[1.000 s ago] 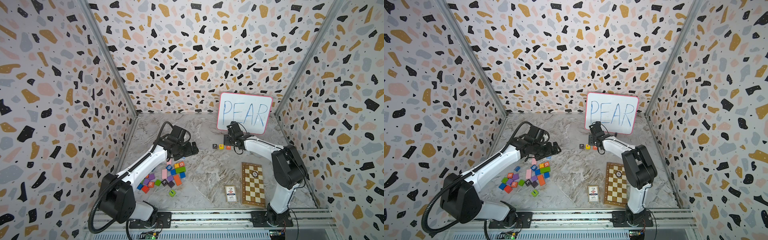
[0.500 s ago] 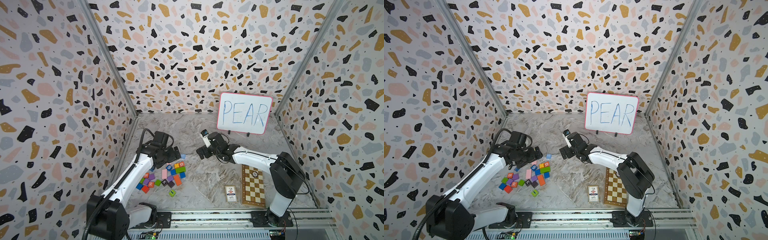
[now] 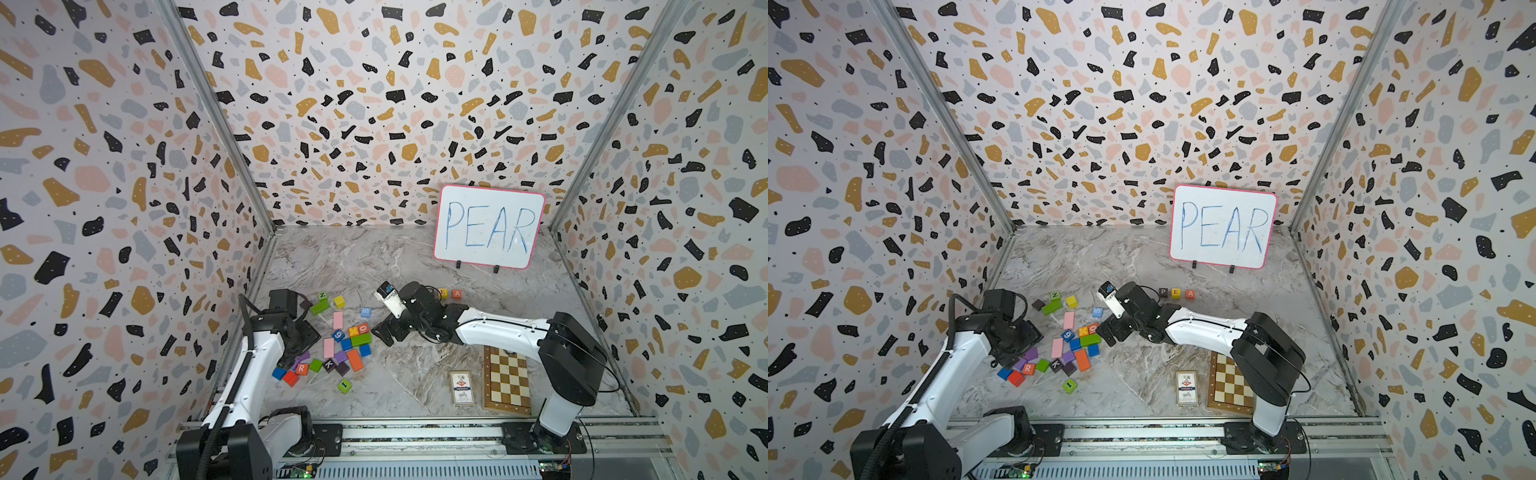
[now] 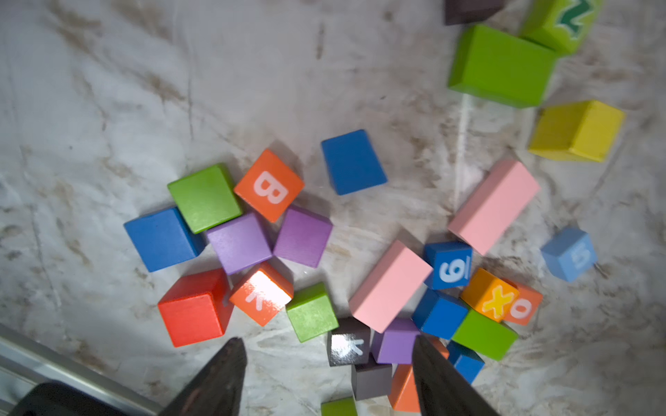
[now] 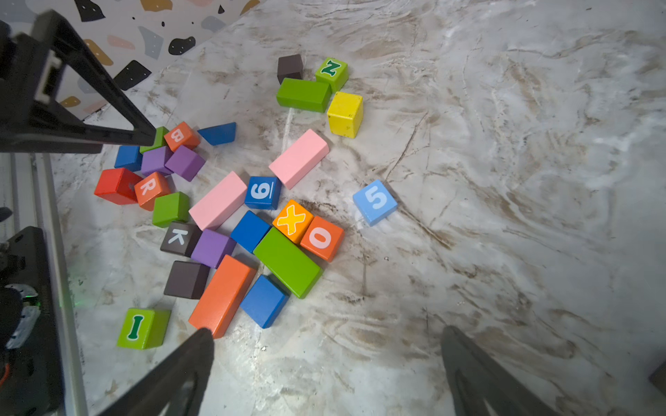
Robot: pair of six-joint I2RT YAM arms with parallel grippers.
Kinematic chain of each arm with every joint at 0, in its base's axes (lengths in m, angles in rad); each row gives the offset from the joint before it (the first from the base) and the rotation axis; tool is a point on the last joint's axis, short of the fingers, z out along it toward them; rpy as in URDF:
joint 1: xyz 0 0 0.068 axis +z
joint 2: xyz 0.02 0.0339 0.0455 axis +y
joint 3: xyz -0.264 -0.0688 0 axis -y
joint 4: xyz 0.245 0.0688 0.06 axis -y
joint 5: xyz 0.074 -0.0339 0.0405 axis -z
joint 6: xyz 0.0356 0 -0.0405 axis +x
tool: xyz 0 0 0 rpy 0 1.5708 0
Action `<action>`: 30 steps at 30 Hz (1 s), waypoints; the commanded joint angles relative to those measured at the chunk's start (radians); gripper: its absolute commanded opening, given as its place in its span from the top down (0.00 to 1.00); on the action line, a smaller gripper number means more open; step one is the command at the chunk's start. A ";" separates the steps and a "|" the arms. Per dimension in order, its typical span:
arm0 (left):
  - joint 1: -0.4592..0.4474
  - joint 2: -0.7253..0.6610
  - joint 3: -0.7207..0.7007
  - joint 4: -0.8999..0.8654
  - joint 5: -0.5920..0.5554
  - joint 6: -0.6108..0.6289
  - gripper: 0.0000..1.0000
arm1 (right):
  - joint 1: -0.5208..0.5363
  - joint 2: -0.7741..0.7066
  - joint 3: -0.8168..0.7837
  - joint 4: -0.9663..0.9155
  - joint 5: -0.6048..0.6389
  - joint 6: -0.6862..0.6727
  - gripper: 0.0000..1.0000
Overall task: Spell the uppercase word “pear” with letter blocks
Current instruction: Pick up the letter block from the center of the board.
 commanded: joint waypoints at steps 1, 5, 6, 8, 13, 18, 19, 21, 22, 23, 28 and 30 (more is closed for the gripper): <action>0.047 0.035 -0.035 0.012 -0.005 -0.060 0.34 | -0.004 -0.049 -0.022 0.013 -0.029 0.007 0.01; 0.069 0.060 -0.040 0.008 -0.029 -0.058 0.36 | -0.006 -0.049 -0.034 0.022 -0.044 0.010 0.01; 0.069 0.061 -0.045 0.011 -0.040 -0.059 0.36 | -0.005 -0.047 -0.034 0.025 -0.050 0.012 0.00; 0.071 0.065 -0.053 0.012 -0.053 -0.061 0.36 | -0.005 -0.046 -0.037 0.027 -0.057 0.015 0.00; 0.072 0.082 -0.062 0.013 -0.061 -0.074 0.44 | -0.007 -0.030 -0.032 0.031 -0.069 0.028 0.01; 0.072 0.122 -0.071 0.038 -0.030 -0.077 0.46 | -0.007 -0.026 -0.035 0.037 -0.074 0.032 0.00; 0.072 0.129 -0.072 0.048 -0.025 -0.078 0.46 | -0.008 -0.027 -0.036 0.039 -0.075 0.032 0.00; 0.072 0.144 -0.072 0.057 -0.022 -0.077 0.46 | -0.010 -0.024 -0.036 0.040 -0.079 0.034 0.00; 0.072 0.151 -0.070 0.057 -0.023 -0.073 0.46 | -0.012 -0.021 -0.036 0.040 -0.080 0.035 0.00; 0.072 0.155 -0.071 0.057 -0.025 -0.074 0.46 | -0.013 -0.019 -0.036 0.040 -0.080 0.034 0.00; 0.072 0.171 -0.083 0.068 -0.031 -0.071 0.54 | -0.019 -0.011 -0.042 0.046 -0.091 0.041 0.01; 0.072 0.176 -0.087 0.076 -0.023 -0.071 0.54 | -0.021 -0.010 -0.043 0.046 -0.091 0.042 0.01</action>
